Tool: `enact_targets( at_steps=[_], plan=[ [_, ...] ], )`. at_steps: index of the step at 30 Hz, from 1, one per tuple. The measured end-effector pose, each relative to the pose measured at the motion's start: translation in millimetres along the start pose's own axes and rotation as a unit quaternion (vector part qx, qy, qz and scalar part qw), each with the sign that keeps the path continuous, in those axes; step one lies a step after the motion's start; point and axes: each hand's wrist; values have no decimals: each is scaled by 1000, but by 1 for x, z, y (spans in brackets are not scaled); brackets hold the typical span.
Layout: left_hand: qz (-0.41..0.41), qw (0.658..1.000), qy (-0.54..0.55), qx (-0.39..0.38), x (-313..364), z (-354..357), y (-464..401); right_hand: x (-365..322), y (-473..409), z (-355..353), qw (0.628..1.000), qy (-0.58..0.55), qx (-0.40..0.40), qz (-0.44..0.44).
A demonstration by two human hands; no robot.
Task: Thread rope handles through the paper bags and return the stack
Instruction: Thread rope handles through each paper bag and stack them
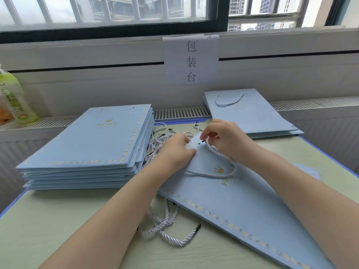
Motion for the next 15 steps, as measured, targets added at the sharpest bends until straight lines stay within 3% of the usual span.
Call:
enact_targets(
  at_steps=[6, 11, 15],
  plan=[
    [-49, 989, 125, -66, 4, -15, 3, -2, 3, 1, 999, -24, 32, 21],
    [-93, 972, 208, -58, 5, -23, 4, -10, -2, -3, 997, 38, 39, -50],
    [-154, 944, 274, -102, 4, -28, 8, -14, -3, -2, 994, 42, 38, -91]
  ],
)
Point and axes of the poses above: each hand's wrist, its own y-axis away from the middle knuckle, its own z-axis out of the palm, x = y × z, and after that the axes turned 15 degrees about -z, right-handed
